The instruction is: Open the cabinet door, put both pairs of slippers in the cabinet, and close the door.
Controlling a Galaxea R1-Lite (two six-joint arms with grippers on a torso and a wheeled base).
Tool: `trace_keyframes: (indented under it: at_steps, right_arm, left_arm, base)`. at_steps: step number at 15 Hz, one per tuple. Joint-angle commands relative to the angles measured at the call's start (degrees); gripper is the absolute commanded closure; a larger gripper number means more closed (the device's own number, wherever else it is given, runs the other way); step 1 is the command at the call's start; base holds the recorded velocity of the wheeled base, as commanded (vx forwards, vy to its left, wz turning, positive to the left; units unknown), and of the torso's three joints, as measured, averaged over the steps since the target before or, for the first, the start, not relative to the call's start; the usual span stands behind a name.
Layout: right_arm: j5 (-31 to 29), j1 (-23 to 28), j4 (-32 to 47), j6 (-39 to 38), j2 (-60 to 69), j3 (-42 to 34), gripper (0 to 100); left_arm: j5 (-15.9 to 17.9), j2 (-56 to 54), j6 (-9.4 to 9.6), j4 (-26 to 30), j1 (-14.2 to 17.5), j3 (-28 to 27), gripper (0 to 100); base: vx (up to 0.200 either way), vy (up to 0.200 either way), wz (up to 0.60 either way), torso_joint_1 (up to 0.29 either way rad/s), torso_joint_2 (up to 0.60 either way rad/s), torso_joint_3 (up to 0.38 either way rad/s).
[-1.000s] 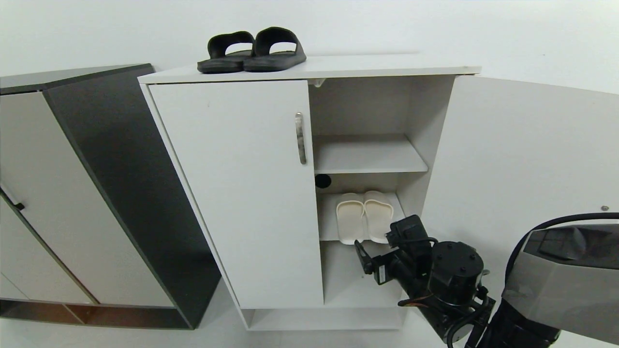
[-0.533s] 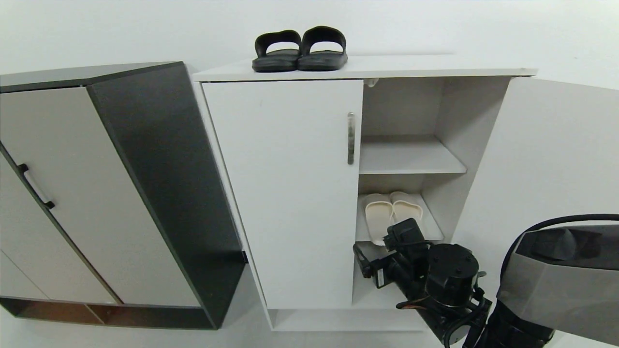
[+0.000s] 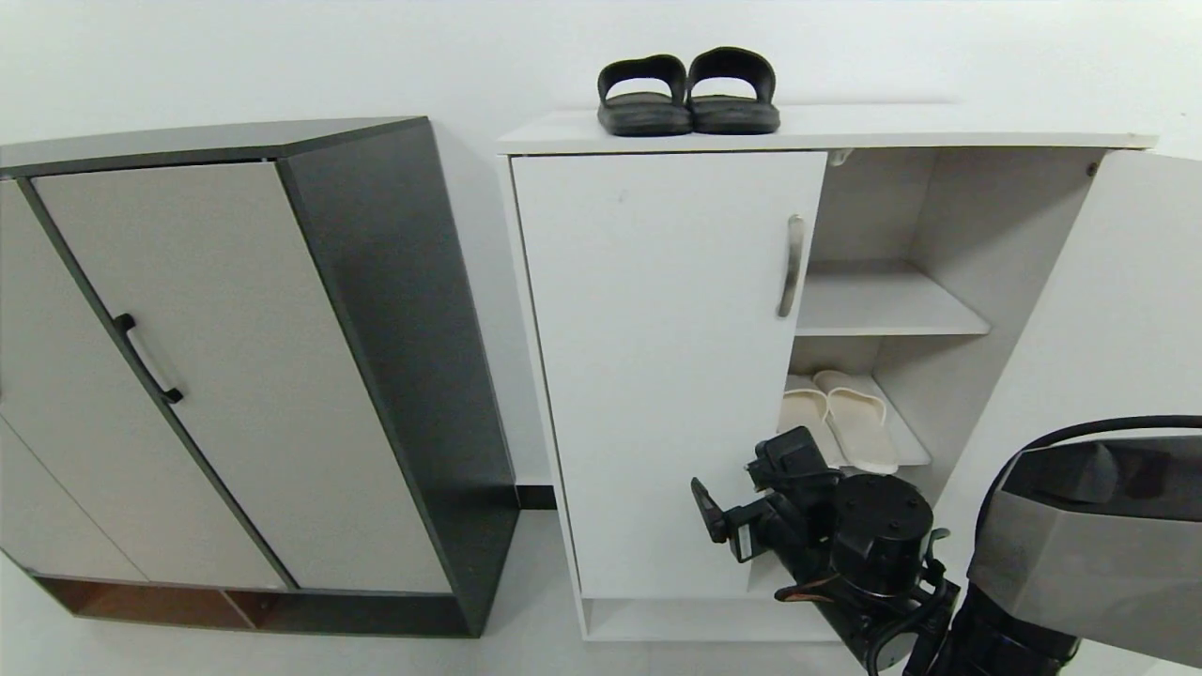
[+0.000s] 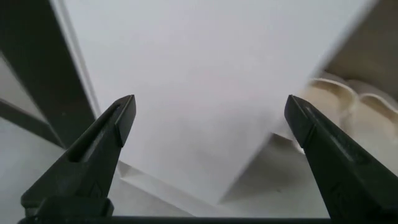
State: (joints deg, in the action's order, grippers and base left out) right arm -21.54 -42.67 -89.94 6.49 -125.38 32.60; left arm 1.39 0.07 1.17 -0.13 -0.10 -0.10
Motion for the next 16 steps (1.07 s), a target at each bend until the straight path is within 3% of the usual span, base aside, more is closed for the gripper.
trace_keyframes:
  at_steps: [1,16]
  right_arm:
    - [0.0,0.0,-0.1,0.0,0.0,-0.3,0]
    - [1.3,0.0,-0.1,0.1,-0.3,-0.4,0]
  left_arm:
    - [0.0,0.0,-0.03,0.0,0.0,0.0,100]
    - [0.0,0.0,0.06,0.0,0.1,0.0,100]
  base:
    - [0.000,0.000,0.00,0.000,0.00,0.000]
    - [0.000,0.000,0.00,0.000,0.00,0.000]
